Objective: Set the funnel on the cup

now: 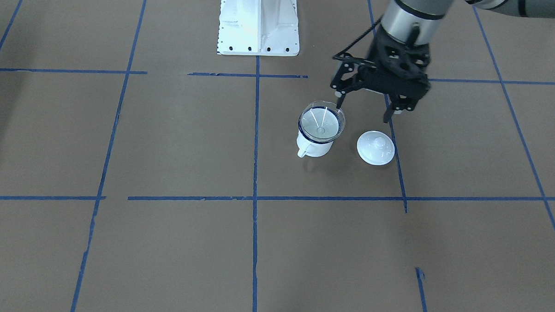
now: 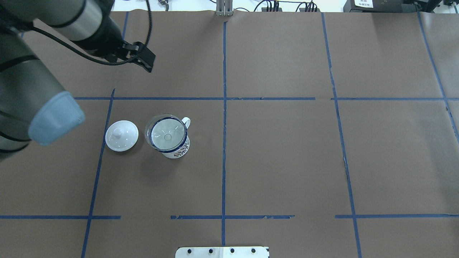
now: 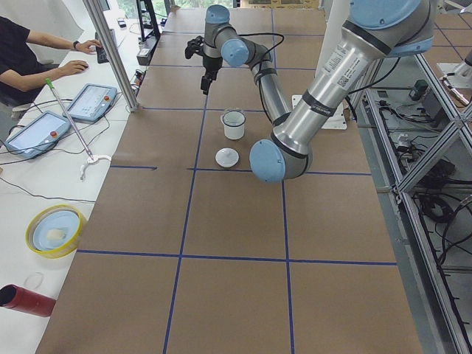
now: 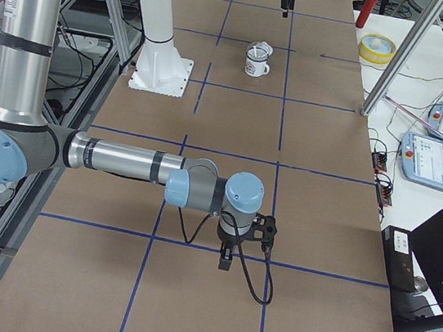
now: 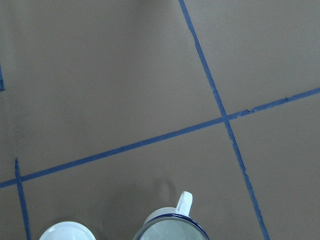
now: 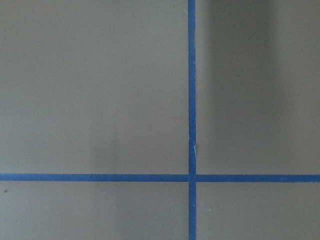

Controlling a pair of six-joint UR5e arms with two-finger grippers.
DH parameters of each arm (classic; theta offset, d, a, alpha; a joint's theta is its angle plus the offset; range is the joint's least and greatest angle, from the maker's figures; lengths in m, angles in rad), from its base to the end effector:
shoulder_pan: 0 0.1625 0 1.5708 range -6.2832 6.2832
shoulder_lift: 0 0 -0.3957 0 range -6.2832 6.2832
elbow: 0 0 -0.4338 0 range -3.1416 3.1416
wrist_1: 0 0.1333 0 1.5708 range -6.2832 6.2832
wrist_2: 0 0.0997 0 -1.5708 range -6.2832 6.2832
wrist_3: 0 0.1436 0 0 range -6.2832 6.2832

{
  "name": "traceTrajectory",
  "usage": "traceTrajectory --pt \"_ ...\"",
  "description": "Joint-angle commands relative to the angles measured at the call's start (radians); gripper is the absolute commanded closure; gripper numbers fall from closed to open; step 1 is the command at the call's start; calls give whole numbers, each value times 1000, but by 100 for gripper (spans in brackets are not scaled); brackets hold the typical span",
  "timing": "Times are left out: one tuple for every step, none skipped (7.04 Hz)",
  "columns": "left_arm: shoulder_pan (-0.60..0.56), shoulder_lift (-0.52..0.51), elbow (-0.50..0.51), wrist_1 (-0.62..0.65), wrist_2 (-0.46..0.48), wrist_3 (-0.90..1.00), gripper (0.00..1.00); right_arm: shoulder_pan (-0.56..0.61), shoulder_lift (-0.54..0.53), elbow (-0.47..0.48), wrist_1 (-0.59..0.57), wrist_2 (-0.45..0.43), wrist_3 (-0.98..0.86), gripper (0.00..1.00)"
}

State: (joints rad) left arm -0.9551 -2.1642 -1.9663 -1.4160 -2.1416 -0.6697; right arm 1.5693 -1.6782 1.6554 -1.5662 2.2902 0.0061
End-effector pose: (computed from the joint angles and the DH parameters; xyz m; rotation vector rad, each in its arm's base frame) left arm 0.3104 -0.5352 0.1355 0.3269 0.9149 0.1882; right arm 0.0379 -0.4890 0.6756 -0.0201 -0.7193 0.0109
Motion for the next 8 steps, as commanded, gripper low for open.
traceTrajectory --pt "-213 143 74 -103 -206 181 0 0 0 1 0 0 0 0" --pt "-294 192 111 -92 -239 300 0 0 0 0 0 0 0 0" --pt "-363 266 113 -78 -236 384 0 0 0 0 0 0 0 0" --pt "-404 321 113 -77 -228 441 0 0 0 0 0 0 0 0" --pt "-445 364 136 -69 -206 525 0 0 0 1 0 0 0 0" --pt "-476 401 162 -51 -131 629 0 0 0 1 0 0 0 0" --pt "-525 411 209 -19 -127 704 0 0 0 0 0 0 0 0" --pt "-548 418 249 -15 -130 775 0 0 0 0 0 0 0 0"
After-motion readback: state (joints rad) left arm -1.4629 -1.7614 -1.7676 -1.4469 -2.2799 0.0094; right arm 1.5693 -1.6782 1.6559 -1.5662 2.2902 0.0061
